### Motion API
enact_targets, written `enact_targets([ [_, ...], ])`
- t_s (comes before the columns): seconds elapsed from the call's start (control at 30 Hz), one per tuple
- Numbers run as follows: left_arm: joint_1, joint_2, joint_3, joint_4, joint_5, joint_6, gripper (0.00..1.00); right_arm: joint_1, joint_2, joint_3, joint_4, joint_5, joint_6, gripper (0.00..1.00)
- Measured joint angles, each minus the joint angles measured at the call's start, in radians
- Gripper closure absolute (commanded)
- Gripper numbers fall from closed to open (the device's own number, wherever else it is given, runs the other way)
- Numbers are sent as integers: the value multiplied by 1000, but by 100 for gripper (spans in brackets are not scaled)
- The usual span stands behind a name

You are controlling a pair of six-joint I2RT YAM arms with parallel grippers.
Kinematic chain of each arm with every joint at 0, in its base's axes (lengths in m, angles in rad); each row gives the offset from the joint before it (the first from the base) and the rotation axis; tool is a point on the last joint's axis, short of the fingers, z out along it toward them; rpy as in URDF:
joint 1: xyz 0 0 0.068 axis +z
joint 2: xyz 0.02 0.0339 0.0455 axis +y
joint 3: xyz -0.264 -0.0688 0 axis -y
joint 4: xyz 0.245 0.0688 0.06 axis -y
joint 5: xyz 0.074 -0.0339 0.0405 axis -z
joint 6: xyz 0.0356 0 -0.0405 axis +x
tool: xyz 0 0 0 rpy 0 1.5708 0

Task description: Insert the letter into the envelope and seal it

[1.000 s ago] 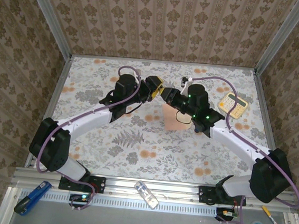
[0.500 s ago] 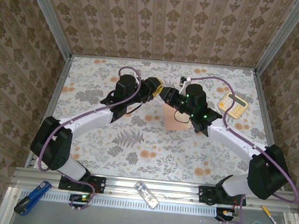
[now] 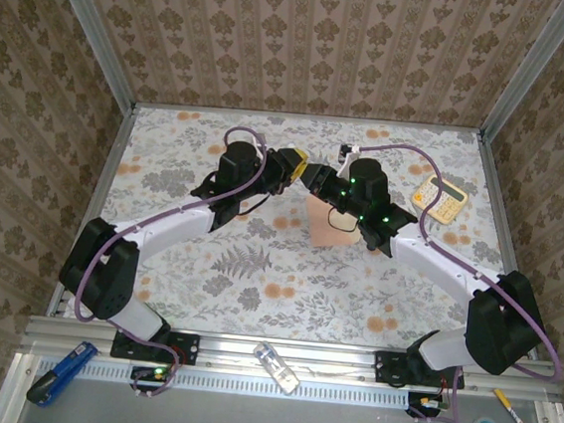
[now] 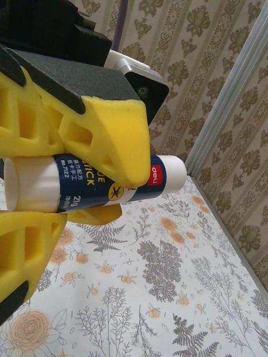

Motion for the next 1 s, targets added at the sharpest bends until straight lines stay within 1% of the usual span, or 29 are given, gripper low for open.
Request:
enact_targets([
  [0.13,0,8,0,13,3,0,90,0,0,0,-4,8,-5,86],
  [0.23,1,9,0,15,5,1,92,0,0,0,-6,11,-11,81],
  [0.33,5,11,0,18,19,8,96,-3,-1,0,-6,11,-17,74],
  [0.5,5,16,1,21,40,21,97,-11,-7,0,-25,10,-23,64],
  [0.67,5,18,3,45,67,30,97,-23,-37,-1,-63,10,-27,59],
  [0.77,6,18,6,57,97,42,97,-34,-64,-10,-81,2,-33,58],
  [0.87,16,18,10,46,133,73,97,-62,-112,-28,-95,-5,-45,56],
  [1.0,88,18,13,-19,165,148,98,-175,-213,-34,-155,19,-62,54],
])
